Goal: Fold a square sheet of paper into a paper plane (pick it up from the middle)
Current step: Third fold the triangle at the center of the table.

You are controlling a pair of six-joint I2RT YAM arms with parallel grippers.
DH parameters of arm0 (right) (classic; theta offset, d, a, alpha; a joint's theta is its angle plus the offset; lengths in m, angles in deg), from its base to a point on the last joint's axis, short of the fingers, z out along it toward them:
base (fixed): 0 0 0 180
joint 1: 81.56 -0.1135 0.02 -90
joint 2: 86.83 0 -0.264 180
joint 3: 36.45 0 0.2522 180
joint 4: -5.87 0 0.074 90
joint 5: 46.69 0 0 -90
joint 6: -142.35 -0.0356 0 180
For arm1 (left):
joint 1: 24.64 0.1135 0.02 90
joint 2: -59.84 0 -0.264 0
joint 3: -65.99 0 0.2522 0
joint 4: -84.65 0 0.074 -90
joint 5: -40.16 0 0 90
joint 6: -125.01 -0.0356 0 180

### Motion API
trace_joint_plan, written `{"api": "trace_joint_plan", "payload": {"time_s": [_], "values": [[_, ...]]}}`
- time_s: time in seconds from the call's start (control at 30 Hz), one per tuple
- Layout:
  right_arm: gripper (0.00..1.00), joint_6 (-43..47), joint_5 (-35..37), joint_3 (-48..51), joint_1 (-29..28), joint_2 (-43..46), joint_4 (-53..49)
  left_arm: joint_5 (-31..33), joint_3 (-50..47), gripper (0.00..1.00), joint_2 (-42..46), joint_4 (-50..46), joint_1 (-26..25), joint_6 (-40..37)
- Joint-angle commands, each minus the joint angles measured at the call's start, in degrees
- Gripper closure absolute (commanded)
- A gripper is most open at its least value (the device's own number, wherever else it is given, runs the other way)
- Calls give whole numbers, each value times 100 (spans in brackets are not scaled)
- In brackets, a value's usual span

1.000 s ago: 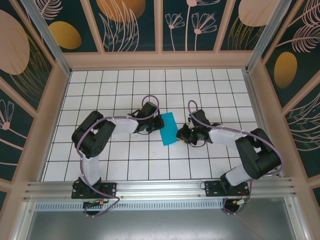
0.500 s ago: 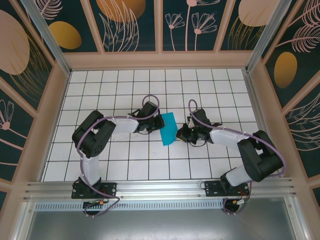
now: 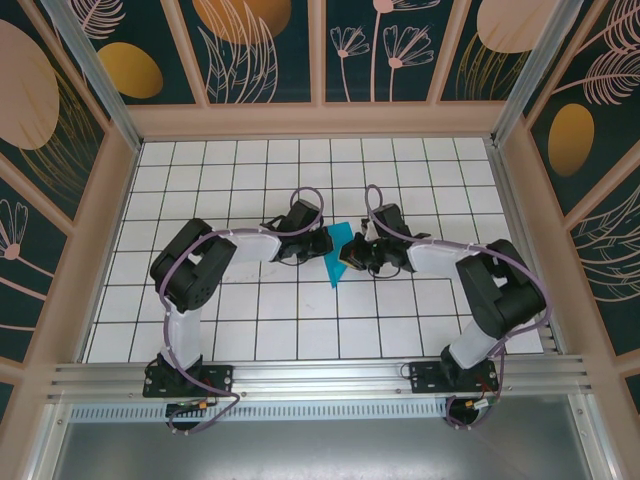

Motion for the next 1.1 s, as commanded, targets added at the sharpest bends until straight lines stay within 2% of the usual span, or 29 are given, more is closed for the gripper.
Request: {"api": "trace_joint_plan", "payload": {"time_s": [0.0, 0.3, 0.7, 1.07], "values": [[92, 112, -4, -199, 46, -192, 134, -14, 174, 91, -98, -325, -31, -244], [92, 62, 133, -149, 113, -367, 234, 586, 208, 88, 328, -282, -24, -246], [92, 41, 81, -165, 143, -533, 394, 491, 295, 91, -172, -524, -17, -270], [92, 9, 46, -228, 156, -723, 560, 443, 322, 93, -283, -586, -13, -316]]}}
